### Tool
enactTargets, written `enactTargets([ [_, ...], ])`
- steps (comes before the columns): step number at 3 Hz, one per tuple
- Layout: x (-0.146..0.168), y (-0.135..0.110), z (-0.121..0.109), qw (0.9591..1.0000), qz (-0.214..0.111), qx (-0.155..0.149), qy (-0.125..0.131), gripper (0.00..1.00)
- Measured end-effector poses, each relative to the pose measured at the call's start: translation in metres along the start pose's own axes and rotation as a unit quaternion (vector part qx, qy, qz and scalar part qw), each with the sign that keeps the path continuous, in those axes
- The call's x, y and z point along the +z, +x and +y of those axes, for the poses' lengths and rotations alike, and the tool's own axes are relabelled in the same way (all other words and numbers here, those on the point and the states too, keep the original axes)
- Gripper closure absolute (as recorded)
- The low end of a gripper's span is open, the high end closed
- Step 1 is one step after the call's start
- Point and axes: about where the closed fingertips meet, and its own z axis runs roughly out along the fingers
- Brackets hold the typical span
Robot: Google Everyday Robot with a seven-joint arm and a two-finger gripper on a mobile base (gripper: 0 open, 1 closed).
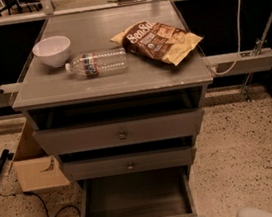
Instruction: Close bottom drawer
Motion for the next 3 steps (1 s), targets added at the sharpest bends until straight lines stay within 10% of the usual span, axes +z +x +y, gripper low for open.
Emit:
enactTargets([
  [3,0.0016,0.0125,0.0039,0.9986,0.0,-0.04,-0.034,0.0],
])
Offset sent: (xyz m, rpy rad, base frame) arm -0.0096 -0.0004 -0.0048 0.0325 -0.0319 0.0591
